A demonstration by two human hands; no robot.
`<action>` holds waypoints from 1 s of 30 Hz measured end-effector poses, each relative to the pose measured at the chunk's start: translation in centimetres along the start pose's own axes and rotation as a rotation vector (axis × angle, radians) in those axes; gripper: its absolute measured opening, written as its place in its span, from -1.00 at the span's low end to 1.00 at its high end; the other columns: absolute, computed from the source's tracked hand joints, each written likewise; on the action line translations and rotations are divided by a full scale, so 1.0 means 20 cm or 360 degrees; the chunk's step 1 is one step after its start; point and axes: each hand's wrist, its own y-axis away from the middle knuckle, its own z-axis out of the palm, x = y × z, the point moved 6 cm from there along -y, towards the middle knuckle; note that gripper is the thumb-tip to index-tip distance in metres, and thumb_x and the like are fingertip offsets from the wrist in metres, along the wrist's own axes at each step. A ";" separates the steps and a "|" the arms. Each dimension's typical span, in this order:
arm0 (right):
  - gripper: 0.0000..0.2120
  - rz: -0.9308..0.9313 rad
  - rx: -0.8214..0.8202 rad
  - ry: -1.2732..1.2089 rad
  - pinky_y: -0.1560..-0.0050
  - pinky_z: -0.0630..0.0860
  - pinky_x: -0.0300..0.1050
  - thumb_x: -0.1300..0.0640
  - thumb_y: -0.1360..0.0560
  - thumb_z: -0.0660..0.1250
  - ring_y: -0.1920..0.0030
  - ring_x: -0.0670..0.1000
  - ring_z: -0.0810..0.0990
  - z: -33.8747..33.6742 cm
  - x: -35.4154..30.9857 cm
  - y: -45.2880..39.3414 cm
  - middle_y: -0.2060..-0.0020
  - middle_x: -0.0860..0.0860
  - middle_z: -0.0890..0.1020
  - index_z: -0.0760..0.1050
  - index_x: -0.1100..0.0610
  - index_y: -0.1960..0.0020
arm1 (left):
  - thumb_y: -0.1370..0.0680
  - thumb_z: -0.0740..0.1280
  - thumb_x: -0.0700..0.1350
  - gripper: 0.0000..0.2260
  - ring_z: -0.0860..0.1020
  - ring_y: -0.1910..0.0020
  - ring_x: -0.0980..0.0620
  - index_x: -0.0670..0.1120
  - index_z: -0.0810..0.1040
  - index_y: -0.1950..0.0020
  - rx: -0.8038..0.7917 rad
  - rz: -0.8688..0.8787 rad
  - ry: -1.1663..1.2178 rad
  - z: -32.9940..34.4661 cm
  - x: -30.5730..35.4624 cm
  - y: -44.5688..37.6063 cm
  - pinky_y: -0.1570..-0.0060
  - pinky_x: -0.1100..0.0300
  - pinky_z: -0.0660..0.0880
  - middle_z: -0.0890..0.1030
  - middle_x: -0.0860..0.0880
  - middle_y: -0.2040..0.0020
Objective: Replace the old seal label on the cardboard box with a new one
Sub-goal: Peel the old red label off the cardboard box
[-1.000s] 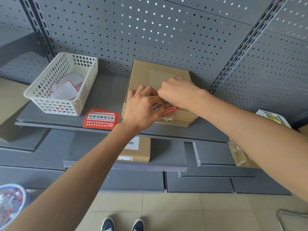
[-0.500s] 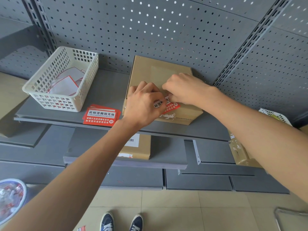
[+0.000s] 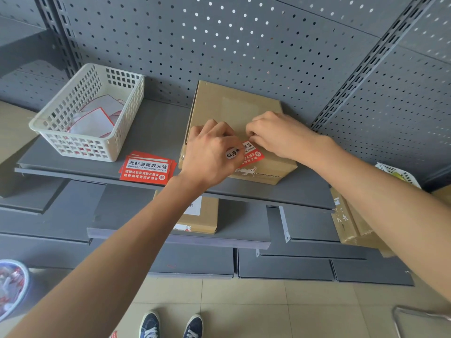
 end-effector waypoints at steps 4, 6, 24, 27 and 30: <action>-0.87 -0.0140 -0.0083 0.0352 0.30 0.50 0.02 0.32 -0.58 0.29 0.17 0.25 0.63 0.00 -0.04 -0.04 0.20 0.14 0.57 0.47 0.22 0.14 | -0.48 0.41 0.06 -0.86 0.56 0.06 -0.09 0.08 0.75 0.14 0.0028 0.0016 0.0027 0.00 0.00 0.00 0.03 -0.06 0.46 0.63 0.07 0.08; -0.82 -0.0173 -0.0155 0.0467 0.33 0.42 0.00 0.40 -0.54 0.27 0.18 0.25 0.62 0.00 -0.06 -0.05 0.23 0.14 0.54 0.41 0.19 0.18 | -0.49 0.41 0.06 -0.86 0.56 0.07 -0.08 0.08 0.76 0.13 0.0042 0.0030 0.0033 0.00 -0.01 0.01 0.03 -0.06 0.46 0.64 0.07 0.09; -0.72 -0.0130 -0.0440 0.0510 0.48 0.30 -0.10 0.34 -0.48 0.30 0.39 0.08 0.40 -0.04 -0.14 -0.10 0.39 0.07 0.34 0.30 0.18 0.35 | -0.53 0.44 -0.05 -0.65 0.61 -0.17 -0.14 0.01 0.64 -0.32 0.0178 0.0303 -0.0013 0.03 -0.03 0.16 -0.19 -0.05 0.39 0.65 -0.05 -0.23; -0.91 -0.0062 -0.0320 0.0322 0.32 0.51 0.08 0.32 -0.42 0.30 0.26 0.21 0.54 -0.03 -0.10 -0.10 0.29 0.12 0.52 0.47 0.21 0.26 | -0.52 0.43 -0.06 -0.64 0.60 -0.22 -0.13 0.01 0.64 -0.33 0.0167 0.0315 -0.0016 0.04 -0.03 0.16 -0.20 -0.05 0.39 0.65 -0.05 -0.24; -0.87 -0.0054 -0.0306 0.0196 0.25 0.53 0.11 0.30 -0.41 0.31 0.24 0.18 0.54 -0.03 -0.08 -0.09 0.28 0.08 0.55 0.45 0.14 0.27 | -0.51 0.43 -0.07 -0.63 0.60 -0.23 -0.13 0.01 0.64 -0.32 0.0166 0.0315 -0.0018 0.04 -0.03 0.16 -0.20 -0.06 0.39 0.65 -0.06 -0.23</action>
